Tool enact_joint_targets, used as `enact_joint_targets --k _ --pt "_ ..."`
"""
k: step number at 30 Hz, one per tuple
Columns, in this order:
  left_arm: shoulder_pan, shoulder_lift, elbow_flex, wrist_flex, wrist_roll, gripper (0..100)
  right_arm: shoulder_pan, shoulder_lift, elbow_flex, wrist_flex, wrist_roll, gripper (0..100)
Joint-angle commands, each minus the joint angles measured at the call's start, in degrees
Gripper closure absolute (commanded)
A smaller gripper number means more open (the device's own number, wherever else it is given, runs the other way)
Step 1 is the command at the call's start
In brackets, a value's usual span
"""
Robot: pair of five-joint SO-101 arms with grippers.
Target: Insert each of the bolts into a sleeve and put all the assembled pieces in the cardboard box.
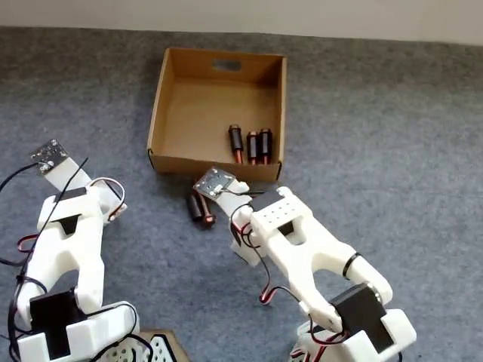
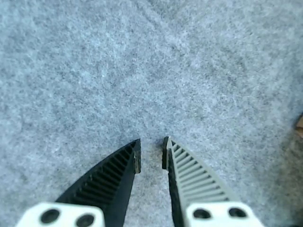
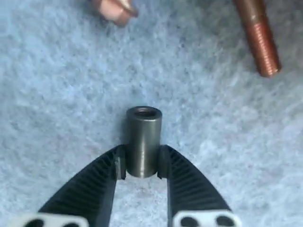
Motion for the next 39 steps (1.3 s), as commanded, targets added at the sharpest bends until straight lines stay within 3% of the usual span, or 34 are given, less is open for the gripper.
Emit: enact_joint_targets --k 1,9,15,19,24,32,39 --pt "-0.48 -0.31 -0.4 -0.7 0.35 90 0.57 -1.98 -0.13 -1.98 0.44 89.6" --pt "-0.48 -0.31 -0.4 -0.7 0.35 90 0.57 -1.71 0.22 -2.07 0.44 89.4" --pt "-0.48 -0.31 -0.4 -0.7 0.35 90 0.48 5.85 0.13 -2.07 0.88 78.3" --pt "-0.48 -0.31 -0.4 -0.7 0.35 90 0.4 9.45 0.13 -4.7 0.88 82.6" --pt "-0.48 -0.31 -0.4 -0.7 0.35 90 0.75 6.02 0.13 -4.53 0.44 99.8" --pt "-0.48 -0.31 -0.4 -0.7 0.35 90 1.01 -13.76 4.53 1.01 0.44 99.3" --pt "-0.48 -0.31 -0.4 -0.7 0.35 90 16.22 -25.19 13.85 1.98 0.44 98.8"
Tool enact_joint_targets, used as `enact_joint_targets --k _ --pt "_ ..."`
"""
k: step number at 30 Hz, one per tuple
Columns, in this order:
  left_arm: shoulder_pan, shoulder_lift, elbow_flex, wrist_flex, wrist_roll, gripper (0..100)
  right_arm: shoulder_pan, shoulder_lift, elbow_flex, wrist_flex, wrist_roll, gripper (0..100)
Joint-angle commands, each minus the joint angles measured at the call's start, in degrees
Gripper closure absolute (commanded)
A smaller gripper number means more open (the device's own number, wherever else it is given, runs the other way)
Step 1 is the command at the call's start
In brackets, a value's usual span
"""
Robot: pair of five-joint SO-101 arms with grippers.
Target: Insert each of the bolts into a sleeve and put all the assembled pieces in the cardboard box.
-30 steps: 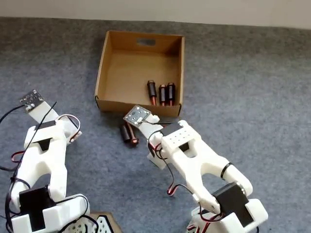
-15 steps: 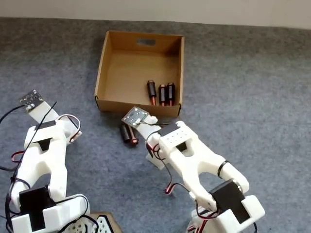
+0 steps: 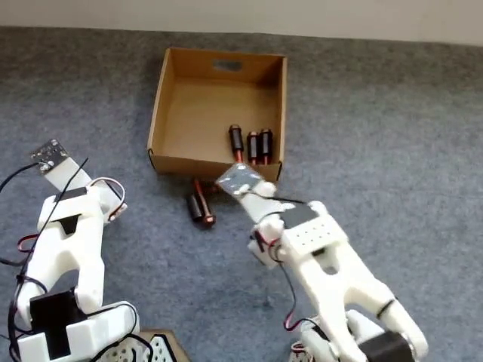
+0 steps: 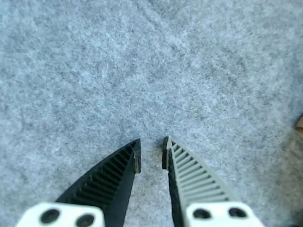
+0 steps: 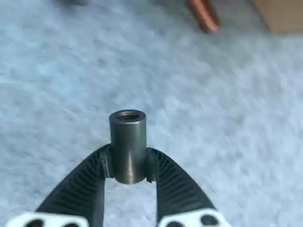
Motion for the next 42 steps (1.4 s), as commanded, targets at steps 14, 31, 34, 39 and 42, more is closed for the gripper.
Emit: enact_joint_targets --k 14,31,34,39,42 --pt "-0.57 -0.31 -0.4 -0.7 0.35 90 13.41 6.99 1.63 -2.86 0.62 85.4" --pt "-0.57 -0.31 -0.4 -0.7 0.35 90 13.49 7.43 5.58 -13.23 0.7 97.1" --pt "-0.57 -0.31 -0.4 -0.7 0.35 90 13.58 7.08 5.58 -10.24 0.7 97.8" --pt "-0.57 -0.31 -0.4 -0.7 0.35 90 13.58 7.08 5.32 -7.78 0.7 86.5" --pt "-0.57 -0.31 -0.31 -0.7 0.35 90 13.58 7.52 5.49 -7.87 0.7 82.6"
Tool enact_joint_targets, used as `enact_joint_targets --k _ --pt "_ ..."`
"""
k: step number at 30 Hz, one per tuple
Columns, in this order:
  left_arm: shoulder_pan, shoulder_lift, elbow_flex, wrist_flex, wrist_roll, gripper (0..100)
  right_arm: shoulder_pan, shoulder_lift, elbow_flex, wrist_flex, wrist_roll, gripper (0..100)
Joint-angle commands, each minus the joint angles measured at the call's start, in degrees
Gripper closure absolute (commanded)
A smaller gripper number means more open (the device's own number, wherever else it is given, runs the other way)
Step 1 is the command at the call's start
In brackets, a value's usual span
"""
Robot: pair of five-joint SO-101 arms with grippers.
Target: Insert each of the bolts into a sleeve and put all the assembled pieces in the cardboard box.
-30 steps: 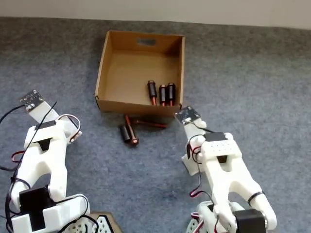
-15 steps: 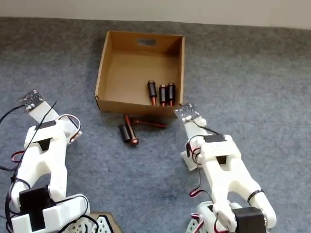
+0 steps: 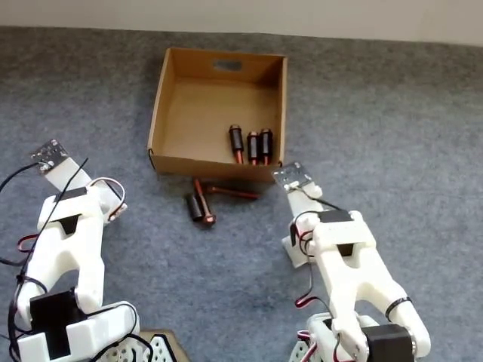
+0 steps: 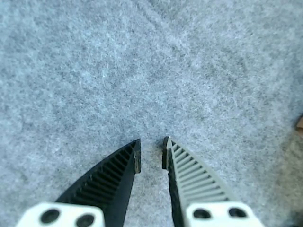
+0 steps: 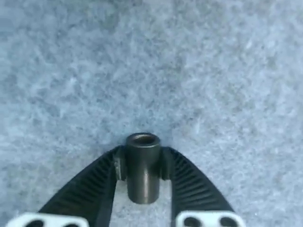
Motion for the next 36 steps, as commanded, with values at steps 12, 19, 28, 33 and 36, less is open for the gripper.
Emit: enact_joint_targets --k 12,19,28,33,36 --pt "-0.57 -0.31 -0.31 -0.7 0.35 90 0.92 0.57 0.04 0.31 0.7 87.5" --pt "-0.57 -0.31 -0.31 -0.7 0.35 90 1.01 0.04 0.04 0.57 0.62 99.1" --pt "0.13 -0.75 -0.48 -0.26 -3.78 90 0.84 -14.64 0.57 1.01 -2.37 99.2" --pt "9.36 -0.4 -2.68 6.24 -15.21 90 -0.48 -33.54 5.14 1.89 -10.02 99.2" --pt "17.27 -0.4 -3.38 9.49 -19.78 90 -2.15 -42.77 8.31 1.8 -11.96 99.2"
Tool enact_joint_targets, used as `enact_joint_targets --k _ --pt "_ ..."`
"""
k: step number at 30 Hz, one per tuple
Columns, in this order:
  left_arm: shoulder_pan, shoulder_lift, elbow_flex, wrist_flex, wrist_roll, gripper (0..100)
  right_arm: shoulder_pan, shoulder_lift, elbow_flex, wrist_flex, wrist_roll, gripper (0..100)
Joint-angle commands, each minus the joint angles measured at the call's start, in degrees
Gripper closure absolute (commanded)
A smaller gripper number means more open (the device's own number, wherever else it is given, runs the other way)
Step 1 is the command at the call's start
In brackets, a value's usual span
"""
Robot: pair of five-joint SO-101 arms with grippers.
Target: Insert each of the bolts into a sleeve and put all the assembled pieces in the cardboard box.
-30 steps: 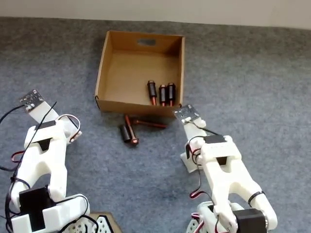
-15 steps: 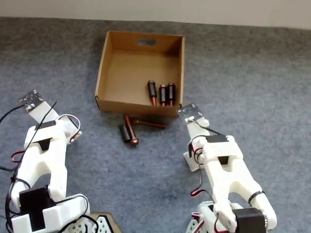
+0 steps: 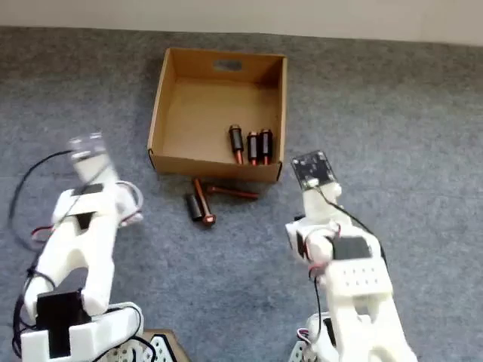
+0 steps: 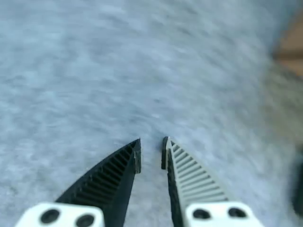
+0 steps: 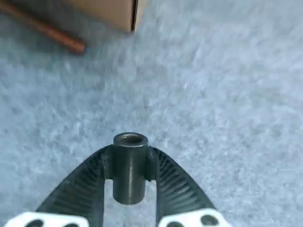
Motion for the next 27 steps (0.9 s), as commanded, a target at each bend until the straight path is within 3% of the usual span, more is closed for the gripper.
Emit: enact_joint_targets --k 1,5,9,16,19,27 --pt "10.42 -0.4 -2.42 3.52 -4.4 90 -2.15 -11.65 2.15 0.13 -2.81 99.2" --pt "17.98 -0.31 -2.07 3.78 -4.22 90 -2.33 -17.54 7.6 -3.38 -6.51 99.2" --pt "20.09 -0.75 -2.33 3.52 -4.04 90 -2.33 -18.68 12.0 -4.62 -6.77 99.2" --pt "26.15 -0.84 -3.3 3.69 9.23 87 -2.33 -18.95 15.34 -6.11 -6.77 99.2" --pt "28.53 -0.84 -5.23 3.69 9.58 81 -2.51 -18.95 15.43 -6.11 -6.77 99.2" --pt "29.23 -0.75 -12.09 3.78 9.49 82 -2.51 -18.77 15.52 -6.11 -6.77 99.2"
